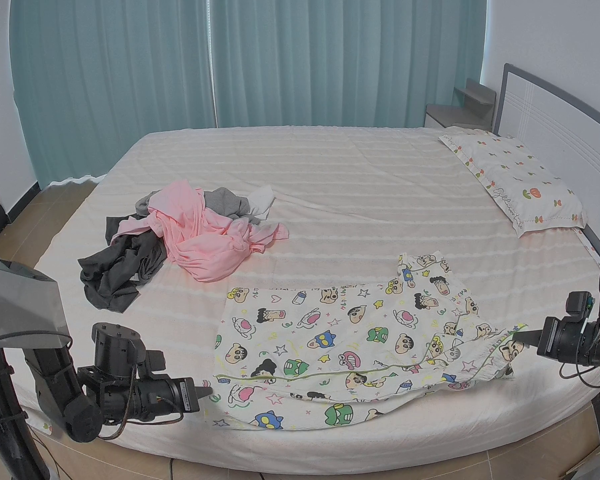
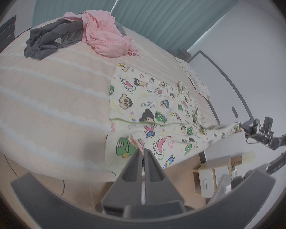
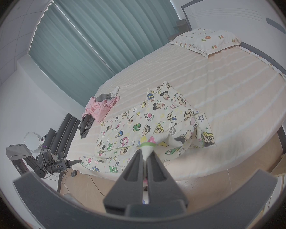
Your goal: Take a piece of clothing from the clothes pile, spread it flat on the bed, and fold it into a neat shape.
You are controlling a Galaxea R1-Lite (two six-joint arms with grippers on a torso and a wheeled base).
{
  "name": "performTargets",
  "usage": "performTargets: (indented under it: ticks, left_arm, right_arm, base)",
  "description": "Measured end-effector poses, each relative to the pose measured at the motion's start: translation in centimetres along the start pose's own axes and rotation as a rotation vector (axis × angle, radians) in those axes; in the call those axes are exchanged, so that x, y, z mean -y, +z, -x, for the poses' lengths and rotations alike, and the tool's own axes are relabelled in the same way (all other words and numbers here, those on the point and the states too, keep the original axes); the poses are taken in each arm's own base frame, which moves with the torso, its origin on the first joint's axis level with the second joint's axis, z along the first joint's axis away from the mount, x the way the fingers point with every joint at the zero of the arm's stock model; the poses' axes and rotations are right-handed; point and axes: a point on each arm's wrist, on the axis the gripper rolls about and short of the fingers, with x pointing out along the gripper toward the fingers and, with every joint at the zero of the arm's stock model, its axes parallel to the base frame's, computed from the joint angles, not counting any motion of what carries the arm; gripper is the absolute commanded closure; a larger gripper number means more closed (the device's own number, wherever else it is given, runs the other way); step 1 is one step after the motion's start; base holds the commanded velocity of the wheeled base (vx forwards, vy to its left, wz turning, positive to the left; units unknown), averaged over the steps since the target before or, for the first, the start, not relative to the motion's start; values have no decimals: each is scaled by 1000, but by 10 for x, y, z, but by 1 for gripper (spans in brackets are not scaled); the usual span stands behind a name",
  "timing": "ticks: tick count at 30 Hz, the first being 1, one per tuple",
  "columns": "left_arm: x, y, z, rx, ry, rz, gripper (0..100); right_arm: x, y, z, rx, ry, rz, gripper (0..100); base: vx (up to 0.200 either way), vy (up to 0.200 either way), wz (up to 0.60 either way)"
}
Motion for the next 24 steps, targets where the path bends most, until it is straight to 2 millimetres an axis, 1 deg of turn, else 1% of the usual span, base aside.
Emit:
performTargets:
  ticks: [3,6,9,15,24]
  left_arm:
    - [1,6,-7,22,-1,9,100]
    - [0,9,-12,30,5,13,100]
    - [-2,8,-16,30,21,16,100]
    - [-8,7,-27,25,57,25,100]
    - [-13,9,-39,23,69,29,100]
  right_arm:
    - [0,11,-11,1,-15,0,100]
    - [1,17,-19,-2,-19,1,100]
    - [1,22,-27,-7,-28,2,100]
    - [3,33,-51,-13,-72,4,100]
    - [4,42,-79,-41,-79,8,100]
  base:
    - [0,0,0]
    - [0,0,0]
    - [0,0,0]
    - [0,0,0]
    - [0,0,0]
